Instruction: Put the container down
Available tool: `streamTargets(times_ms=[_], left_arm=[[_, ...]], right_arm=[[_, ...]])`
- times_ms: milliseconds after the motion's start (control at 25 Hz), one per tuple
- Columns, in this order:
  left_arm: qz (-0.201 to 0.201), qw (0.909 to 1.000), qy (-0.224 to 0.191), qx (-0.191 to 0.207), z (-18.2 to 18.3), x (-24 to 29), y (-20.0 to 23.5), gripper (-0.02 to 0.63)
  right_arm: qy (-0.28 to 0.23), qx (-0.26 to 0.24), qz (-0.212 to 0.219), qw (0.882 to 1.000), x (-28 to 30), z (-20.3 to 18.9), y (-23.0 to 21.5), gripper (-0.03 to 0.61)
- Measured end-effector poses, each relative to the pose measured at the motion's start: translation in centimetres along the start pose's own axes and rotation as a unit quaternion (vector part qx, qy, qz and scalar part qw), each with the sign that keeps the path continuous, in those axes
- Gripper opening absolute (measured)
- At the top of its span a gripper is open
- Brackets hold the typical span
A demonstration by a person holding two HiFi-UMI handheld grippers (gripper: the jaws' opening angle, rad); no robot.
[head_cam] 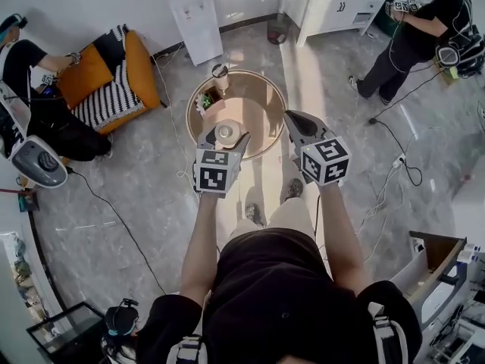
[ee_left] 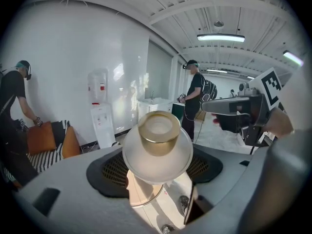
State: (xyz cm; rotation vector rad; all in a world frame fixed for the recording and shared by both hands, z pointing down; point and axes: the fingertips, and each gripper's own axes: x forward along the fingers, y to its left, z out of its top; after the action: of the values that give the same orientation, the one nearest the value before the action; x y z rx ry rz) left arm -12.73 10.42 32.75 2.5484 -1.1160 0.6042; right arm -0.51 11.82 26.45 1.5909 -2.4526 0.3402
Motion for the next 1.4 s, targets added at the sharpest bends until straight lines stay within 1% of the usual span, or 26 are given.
streamTargets(times_ms=[320, 640, 880, 1000, 1200, 1400], left_arm=[[0.011, 0.9999, 0.005, -0.009, 0.8, 2.3, 1.5, 0.344], [0.03, 0.9994, -0.002, -0.017, 4.0, 6.6, 3.6, 0.344], [0.072, 0.9965, -0.009, -0.041, 7.6, 9.7, 4.9, 0.344], [0.093, 0.9941, -0.017, -0.054, 8.8, 11.2, 5.4, 0.344], [0.132, 0.9875, -0.022, -0.083, 9.3, 13.5, 6.1, 0.344], [0.156, 0.9809, -0.02, -0.114, 9.0, 15.6, 6.0, 0.344]], right_arm=[[0.006, 0.003, 0.02, 1.0, 3.4, 0.3, -1.7, 0.003], [0.009, -0.001, 0.052, 0.999, 8.6, 2.0, -5.4, 0.003], [0.012, -0.018, 0.099, 0.995, 12.5, 5.3, -8.9, 0.003], [0.016, -0.031, 0.12, 0.992, 14.2, 6.1, -10.5, 0.003], [0.028, -0.04, 0.16, 0.986, 16.9, 6.1, -12.7, 0.003], [0.053, -0.045, 0.188, 0.98, 18.5, 4.8, -14.7, 0.003]])
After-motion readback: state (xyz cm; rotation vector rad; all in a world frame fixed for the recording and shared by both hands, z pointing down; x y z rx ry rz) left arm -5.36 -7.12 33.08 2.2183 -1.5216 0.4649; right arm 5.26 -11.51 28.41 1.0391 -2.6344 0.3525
